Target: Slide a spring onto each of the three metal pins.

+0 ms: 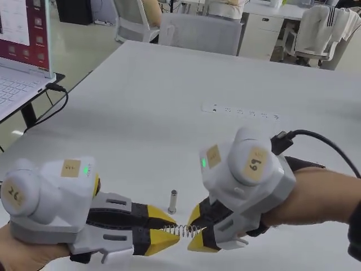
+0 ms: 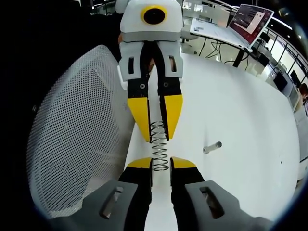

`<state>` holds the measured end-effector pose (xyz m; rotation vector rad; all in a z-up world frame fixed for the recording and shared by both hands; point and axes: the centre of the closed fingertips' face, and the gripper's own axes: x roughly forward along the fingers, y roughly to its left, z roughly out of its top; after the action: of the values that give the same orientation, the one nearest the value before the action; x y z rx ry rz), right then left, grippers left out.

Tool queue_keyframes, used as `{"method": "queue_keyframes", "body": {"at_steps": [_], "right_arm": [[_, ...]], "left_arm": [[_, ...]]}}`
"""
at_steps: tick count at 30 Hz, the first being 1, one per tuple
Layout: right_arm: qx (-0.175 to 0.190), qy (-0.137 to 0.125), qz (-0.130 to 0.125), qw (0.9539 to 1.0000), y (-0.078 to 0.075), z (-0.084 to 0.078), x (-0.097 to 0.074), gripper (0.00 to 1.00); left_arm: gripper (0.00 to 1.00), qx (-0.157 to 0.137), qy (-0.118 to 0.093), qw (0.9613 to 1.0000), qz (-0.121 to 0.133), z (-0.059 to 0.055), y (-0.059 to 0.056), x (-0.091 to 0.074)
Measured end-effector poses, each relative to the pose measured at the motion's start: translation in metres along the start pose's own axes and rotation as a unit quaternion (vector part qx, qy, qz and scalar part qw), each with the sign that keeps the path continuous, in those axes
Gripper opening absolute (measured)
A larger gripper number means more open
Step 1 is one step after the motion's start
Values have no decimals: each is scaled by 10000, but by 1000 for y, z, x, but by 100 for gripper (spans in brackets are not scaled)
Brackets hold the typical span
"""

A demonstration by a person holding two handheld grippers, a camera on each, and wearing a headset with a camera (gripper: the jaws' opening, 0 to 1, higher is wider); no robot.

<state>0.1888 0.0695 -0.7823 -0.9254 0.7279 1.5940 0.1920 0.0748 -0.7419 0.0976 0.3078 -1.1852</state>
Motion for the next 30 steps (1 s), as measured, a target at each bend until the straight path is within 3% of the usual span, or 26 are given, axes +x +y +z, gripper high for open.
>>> {"method": "queue_keyframes", "body": {"at_steps": [9, 18, 30], "right_arm": [[-75, -53, -38, 10000, 0, 2, -1, 9], [4, -206, -112, 9997, -2, 15, -12, 9], [-29, -204, -76, 9998, 3, 31, -18, 9]], "left_arm": [[3, -13, -28, 10000, 34, 0, 1, -1], [3, 5, 83, 9999, 67, -7, 2, 0], [3, 81, 190, 9998, 41, -12, 1, 5]]}}
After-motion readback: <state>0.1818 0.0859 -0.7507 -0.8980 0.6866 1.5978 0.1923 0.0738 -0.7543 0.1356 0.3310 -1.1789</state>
